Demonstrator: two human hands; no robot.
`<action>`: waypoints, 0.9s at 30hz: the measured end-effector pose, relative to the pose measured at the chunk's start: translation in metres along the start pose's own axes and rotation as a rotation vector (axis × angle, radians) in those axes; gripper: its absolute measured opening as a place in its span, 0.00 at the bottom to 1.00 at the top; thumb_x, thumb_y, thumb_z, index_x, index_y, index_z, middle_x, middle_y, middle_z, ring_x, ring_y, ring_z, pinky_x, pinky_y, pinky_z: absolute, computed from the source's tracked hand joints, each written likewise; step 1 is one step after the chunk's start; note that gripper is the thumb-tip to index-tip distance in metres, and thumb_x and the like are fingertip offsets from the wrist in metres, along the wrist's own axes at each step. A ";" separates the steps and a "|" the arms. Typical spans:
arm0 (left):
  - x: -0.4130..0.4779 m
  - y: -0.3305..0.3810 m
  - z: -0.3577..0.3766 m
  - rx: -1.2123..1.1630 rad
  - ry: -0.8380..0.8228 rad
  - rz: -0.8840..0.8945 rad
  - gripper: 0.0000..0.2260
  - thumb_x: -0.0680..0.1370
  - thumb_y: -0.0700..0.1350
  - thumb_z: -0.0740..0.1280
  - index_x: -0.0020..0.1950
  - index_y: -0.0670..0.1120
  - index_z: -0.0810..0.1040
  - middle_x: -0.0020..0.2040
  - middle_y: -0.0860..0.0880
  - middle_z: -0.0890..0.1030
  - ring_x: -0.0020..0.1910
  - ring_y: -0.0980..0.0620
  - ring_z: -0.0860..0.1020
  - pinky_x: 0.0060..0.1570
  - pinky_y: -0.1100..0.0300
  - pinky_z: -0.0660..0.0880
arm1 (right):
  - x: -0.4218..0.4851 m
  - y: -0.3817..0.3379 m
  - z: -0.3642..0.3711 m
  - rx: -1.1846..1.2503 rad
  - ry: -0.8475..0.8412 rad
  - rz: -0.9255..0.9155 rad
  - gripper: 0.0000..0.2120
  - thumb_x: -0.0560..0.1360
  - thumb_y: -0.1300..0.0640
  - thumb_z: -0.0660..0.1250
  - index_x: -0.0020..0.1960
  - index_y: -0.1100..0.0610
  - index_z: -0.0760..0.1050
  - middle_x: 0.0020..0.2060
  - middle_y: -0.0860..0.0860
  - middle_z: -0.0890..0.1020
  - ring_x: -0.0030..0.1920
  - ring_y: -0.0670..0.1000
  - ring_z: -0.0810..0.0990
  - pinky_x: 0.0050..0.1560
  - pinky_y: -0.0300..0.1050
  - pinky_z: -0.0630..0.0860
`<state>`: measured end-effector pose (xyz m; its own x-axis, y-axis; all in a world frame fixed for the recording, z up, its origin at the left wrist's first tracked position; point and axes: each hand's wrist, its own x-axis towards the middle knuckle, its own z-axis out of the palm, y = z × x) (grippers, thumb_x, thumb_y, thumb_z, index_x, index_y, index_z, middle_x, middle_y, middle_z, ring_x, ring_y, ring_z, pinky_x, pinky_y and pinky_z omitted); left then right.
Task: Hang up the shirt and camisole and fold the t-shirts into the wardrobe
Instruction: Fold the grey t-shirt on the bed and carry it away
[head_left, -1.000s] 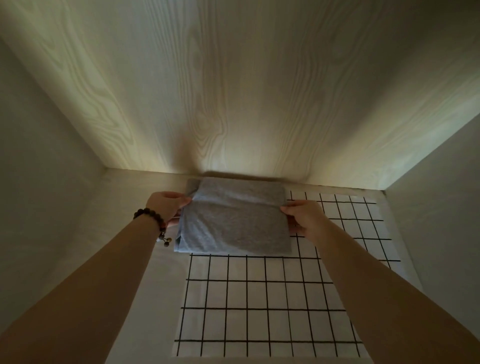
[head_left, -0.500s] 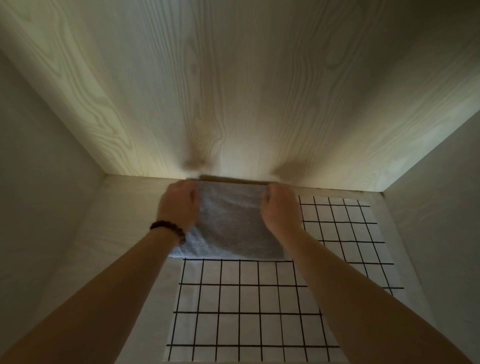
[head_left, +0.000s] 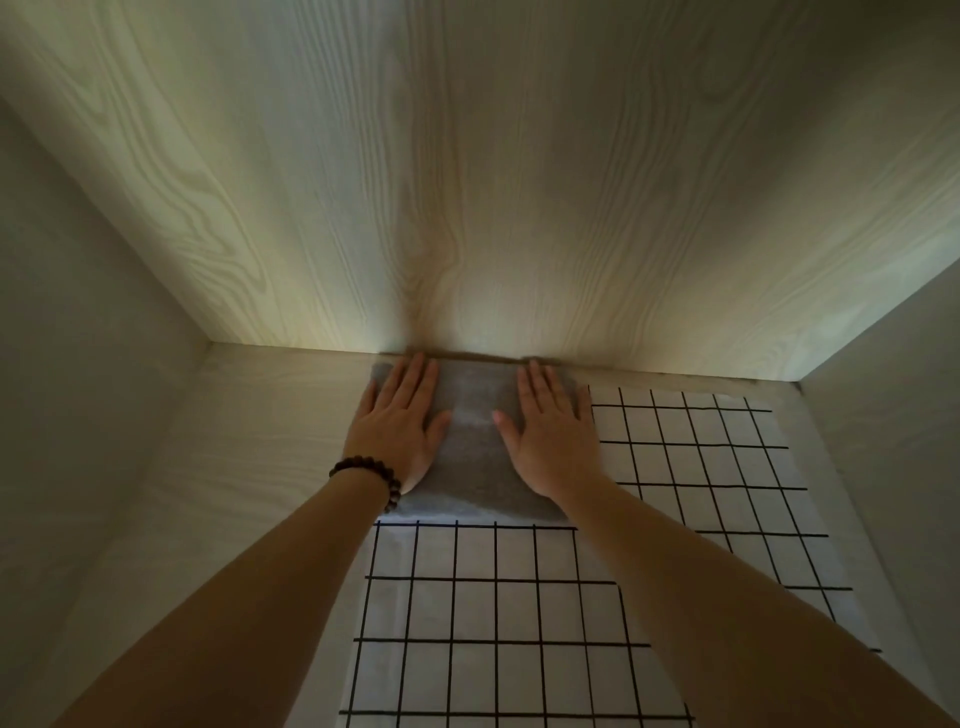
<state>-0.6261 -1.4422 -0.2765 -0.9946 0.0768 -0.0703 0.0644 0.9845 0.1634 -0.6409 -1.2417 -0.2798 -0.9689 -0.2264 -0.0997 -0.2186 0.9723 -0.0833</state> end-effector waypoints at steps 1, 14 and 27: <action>-0.002 -0.004 0.000 -0.017 -0.013 -0.019 0.28 0.81 0.60 0.42 0.78 0.52 0.40 0.79 0.53 0.42 0.77 0.53 0.42 0.76 0.53 0.44 | -0.002 0.006 0.000 0.004 -0.003 0.015 0.34 0.78 0.36 0.35 0.77 0.54 0.37 0.77 0.50 0.41 0.76 0.50 0.38 0.75 0.59 0.40; -0.056 0.043 0.001 0.019 -0.001 -0.109 0.26 0.82 0.57 0.41 0.78 0.49 0.43 0.79 0.48 0.43 0.77 0.49 0.41 0.75 0.49 0.39 | -0.042 -0.064 -0.008 0.083 0.002 -0.145 0.29 0.79 0.46 0.39 0.77 0.57 0.43 0.78 0.54 0.46 0.77 0.53 0.42 0.74 0.58 0.37; -0.077 0.000 0.012 -0.032 -0.002 -0.124 0.32 0.73 0.64 0.31 0.75 0.52 0.34 0.75 0.53 0.35 0.73 0.55 0.36 0.73 0.53 0.39 | -0.059 -0.026 0.008 -0.006 0.035 -0.042 0.37 0.76 0.36 0.32 0.77 0.58 0.46 0.77 0.55 0.50 0.77 0.54 0.47 0.75 0.55 0.41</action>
<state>-0.5483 -1.4462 -0.2832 -0.9946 -0.0445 -0.0939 -0.0613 0.9809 0.1845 -0.5770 -1.2541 -0.2801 -0.9623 -0.2650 -0.0619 -0.2598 0.9623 -0.0812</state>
